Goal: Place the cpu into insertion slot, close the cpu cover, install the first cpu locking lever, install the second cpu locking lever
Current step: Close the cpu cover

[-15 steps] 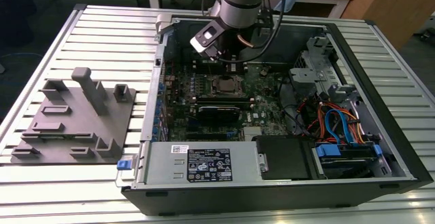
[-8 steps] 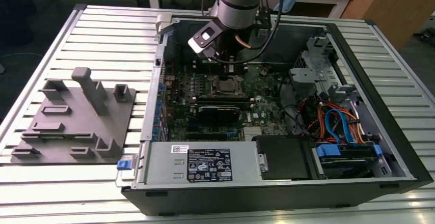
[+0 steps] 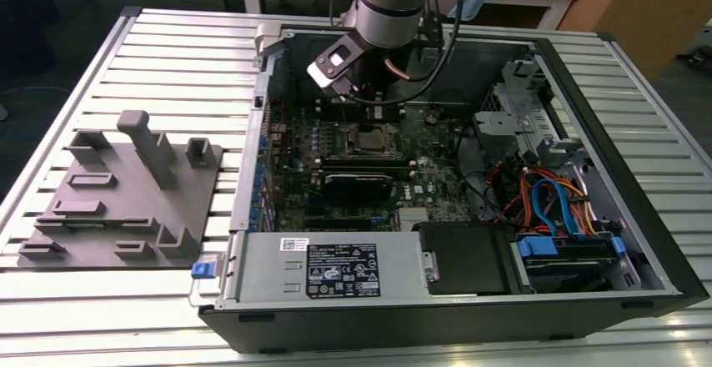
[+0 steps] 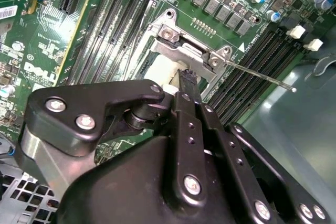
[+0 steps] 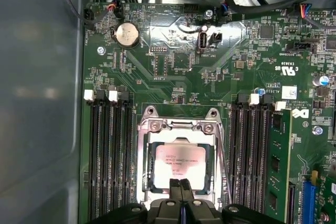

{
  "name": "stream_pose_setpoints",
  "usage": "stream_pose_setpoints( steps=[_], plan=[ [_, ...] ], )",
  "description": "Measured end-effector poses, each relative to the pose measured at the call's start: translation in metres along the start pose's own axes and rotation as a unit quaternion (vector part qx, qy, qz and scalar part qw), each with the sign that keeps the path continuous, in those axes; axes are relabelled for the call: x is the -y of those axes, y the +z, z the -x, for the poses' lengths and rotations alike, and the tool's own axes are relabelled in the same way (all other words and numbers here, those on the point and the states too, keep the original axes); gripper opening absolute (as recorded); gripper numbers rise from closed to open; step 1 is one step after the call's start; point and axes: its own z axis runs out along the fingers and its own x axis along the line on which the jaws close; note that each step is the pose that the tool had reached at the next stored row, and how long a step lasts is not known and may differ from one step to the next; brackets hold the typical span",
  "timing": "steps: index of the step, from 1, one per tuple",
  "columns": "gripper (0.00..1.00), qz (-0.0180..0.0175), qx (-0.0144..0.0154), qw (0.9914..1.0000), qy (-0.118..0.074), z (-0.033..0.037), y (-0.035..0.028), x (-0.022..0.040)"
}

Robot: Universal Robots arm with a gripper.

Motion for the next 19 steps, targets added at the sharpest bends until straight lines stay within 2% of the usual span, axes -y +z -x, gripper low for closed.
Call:
stream_pose_setpoints(
  steps=[5,10,16,19],
  plan=[
    [0.10,-0.0001,0.0001,1.00000,-0.002,0.0015,0.0021,0.0029],
    [0.10,-0.0001,-0.0001,0.99999,-0.005,0.0014,0.0054,0.0136],
    [0.10,-0.0001,-0.0001,0.99999,-0.005,0.0014,0.0072,0.0152],
    [0.10,-0.0002,0.0000,0.99999,-0.005,0.0015,0.0106,0.0154]
  ],
)
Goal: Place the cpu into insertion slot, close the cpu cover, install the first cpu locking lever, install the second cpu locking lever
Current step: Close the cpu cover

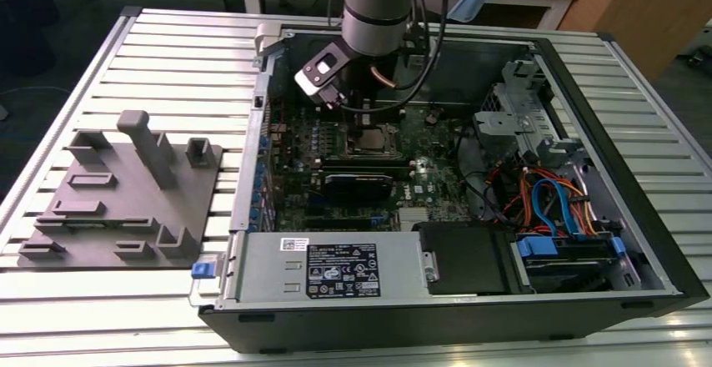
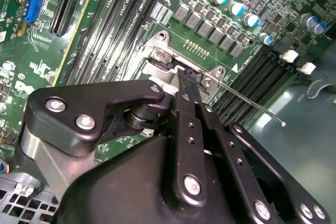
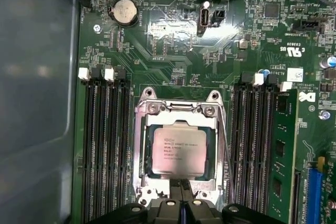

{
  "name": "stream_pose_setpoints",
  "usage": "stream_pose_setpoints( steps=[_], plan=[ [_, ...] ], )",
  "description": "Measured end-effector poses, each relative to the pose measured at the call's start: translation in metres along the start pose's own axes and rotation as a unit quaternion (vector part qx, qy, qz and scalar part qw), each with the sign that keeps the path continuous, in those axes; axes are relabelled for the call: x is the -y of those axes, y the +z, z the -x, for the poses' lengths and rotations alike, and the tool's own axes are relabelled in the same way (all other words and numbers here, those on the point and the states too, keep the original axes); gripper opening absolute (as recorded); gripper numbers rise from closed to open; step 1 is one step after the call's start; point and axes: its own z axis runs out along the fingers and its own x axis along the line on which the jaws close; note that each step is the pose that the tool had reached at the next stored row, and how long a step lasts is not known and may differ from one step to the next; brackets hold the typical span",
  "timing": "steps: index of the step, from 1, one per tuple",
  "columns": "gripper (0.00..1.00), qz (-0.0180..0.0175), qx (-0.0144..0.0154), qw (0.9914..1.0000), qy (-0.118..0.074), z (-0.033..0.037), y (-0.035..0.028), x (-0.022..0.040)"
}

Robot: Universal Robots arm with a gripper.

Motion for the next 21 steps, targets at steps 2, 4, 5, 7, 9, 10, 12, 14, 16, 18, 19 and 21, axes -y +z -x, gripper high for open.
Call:
stream_pose_setpoints(
  steps=[2,4,5,7,9,10,12,14,16,18,19,21],
  plan=[
    [0.10,0.0000,0.0000,1.00000,0.000,0.0001,0.0030,0.0000],
    [0.10,0.0000,0.0000,1.00000,0.000,0.0001,0.0056,0.0000],
    [0.10,0.0000,0.0000,1.00000,0.000,0.0002,0.0067,0.0000],
    [0.10,0.0000,0.0000,1.00000,0.000,0.0002,0.0089,0.0000],
    [0.10,0.0000,-0.0001,1.00000,0.000,0.0003,0.0106,0.0000],
    [0.10,0.0000,0.0000,1.00000,0.000,0.0003,0.0110,0.0000],
    [0.10,-0.0001,0.0001,1.00000,0.000,0.0003,0.0111,0.0000],
    [0.10,0.0000,0.0000,1.00000,0.000,0.0003,0.0112,0.0000],
    [0.10,0.0001,-0.0002,1.00000,0.000,0.0002,0.0110,0.0000],
    [0.10,0.0001,-0.0002,1.00000,0.000,0.0001,0.0091,0.0001],
    [0.10,0.0000,-0.0001,1.00000,0.000,0.0000,0.0078,0.0001],
    [0.10,0.0000,-0.0001,1.00000,0.000,-0.0001,0.0072,0.0002]
  ],
)
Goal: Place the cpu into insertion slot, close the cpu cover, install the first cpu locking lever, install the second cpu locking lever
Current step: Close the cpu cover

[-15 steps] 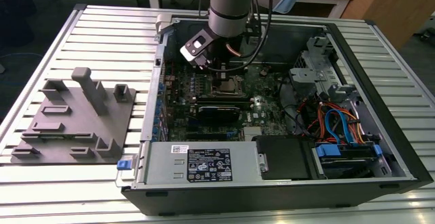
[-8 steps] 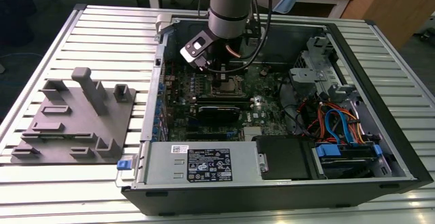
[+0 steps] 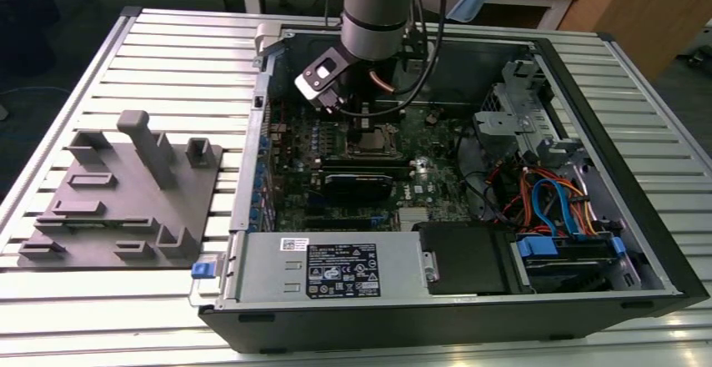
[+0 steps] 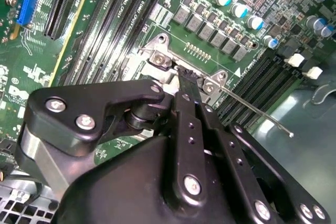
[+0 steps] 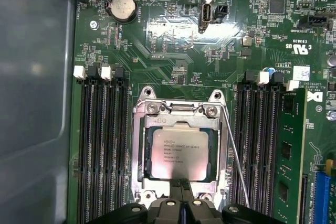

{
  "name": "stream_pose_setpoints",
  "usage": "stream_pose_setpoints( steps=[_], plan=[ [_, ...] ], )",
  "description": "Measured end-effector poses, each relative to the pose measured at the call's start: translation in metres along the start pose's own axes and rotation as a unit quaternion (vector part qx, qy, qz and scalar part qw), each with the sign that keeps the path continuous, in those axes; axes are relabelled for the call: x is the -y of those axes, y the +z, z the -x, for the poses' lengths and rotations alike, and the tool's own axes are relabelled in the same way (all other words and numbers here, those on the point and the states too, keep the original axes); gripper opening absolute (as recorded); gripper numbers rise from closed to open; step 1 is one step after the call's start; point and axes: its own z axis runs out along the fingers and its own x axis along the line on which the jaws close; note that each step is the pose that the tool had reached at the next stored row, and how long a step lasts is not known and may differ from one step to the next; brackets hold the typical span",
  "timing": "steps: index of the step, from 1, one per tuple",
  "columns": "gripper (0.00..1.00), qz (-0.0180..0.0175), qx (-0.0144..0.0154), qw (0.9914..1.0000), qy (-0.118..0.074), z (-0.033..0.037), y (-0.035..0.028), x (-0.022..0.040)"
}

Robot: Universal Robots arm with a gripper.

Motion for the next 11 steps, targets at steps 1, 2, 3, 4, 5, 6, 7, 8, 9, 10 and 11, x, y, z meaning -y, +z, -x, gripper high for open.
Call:
stream_pose_setpoints(
  steps=[1,2,3,4,5,6,7,8,9,10,11],
  plan=[
    [0.10,0.0000,0.0000,1.00000,0.000,0.0000,0.0000,0.0001],
    [0.10,0.0000,0.0000,1.00000,0.000,-0.0001,0.0001,0.0002],
    [0.10,0.0000,-0.0001,1.00000,0.000,-0.0002,0.0007,0.0002],
    [0.10,0.0000,0.0000,1.00000,0.000,-0.0002,0.0017,0.0002],
    [0.10,0.0000,-0.0002,1.00000,0.000,-0.0001,0.0028,0.0002],
    [0.10,0.0000,-0.0004,1.00000,0.000,-0.0001,0.0038,0.0001],
    [0.10,-0.0001,-0.0003,1.00000,0.000,0.0000,0.0043,0.0002],
    [0.10,-0.0002,-0.0002,1.00000,0.000,0.0001,0.0044,0.0002],
    [0.10,-0.0002,-0.0002,1.00000,0.000,0.0001,0.0047,0.0003],
    [0.10,-0.0002,-0.0003,1.00000,0.000,0.0000,0.0047,0.0004],
    [0.10,-0.0001,-0.0004,1.00000,0.000,0.0000,0.0048,0.0005]
  ],
)
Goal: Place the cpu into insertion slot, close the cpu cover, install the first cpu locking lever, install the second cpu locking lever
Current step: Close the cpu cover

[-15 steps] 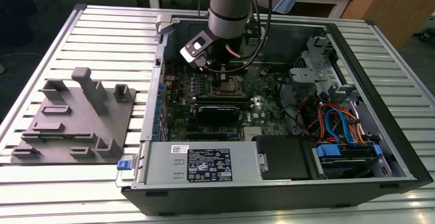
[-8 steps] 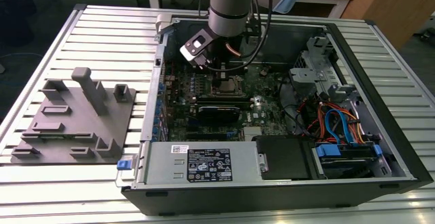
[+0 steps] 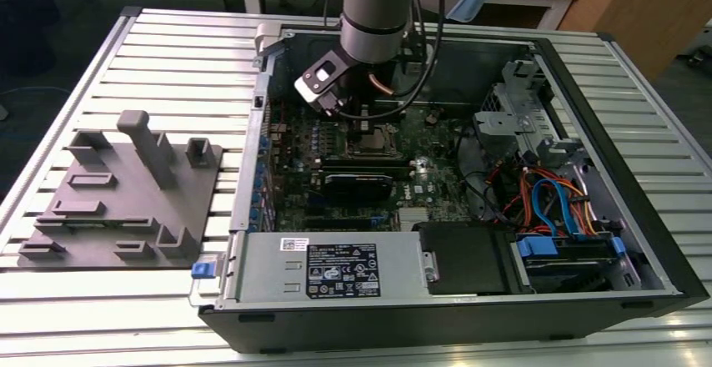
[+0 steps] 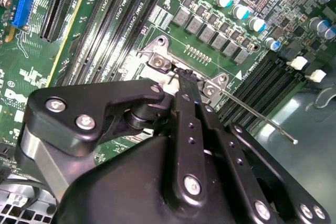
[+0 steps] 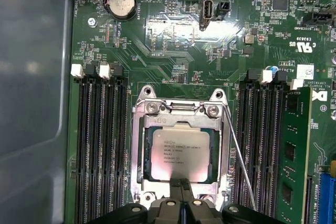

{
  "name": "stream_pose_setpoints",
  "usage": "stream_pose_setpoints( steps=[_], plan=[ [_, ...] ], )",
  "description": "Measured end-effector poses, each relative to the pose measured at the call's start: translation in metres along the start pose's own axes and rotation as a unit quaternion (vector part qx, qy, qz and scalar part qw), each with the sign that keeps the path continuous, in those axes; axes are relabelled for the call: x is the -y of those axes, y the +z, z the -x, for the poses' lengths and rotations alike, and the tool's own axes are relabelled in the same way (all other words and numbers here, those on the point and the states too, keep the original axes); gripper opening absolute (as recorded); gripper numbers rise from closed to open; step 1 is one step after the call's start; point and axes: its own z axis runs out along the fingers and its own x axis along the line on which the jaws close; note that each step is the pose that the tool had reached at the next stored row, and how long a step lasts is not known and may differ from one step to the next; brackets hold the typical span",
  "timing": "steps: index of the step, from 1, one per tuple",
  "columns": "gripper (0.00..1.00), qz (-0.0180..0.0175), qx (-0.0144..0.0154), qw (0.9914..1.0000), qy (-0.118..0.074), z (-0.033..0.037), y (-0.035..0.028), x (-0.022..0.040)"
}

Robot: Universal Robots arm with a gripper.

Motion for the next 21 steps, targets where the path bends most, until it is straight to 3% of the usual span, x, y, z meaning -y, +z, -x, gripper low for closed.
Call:
stream_pose_setpoints(
  steps=[9,21],
  plan=[
    [0.10,0.0001,-0.0001,1.00000,0.000,-0.0001,-0.0032,-0.0006],
    [0.10,0.0001,-0.0001,1.00000,0.000,0.0007,-0.0039,-0.0266]
  ],
)
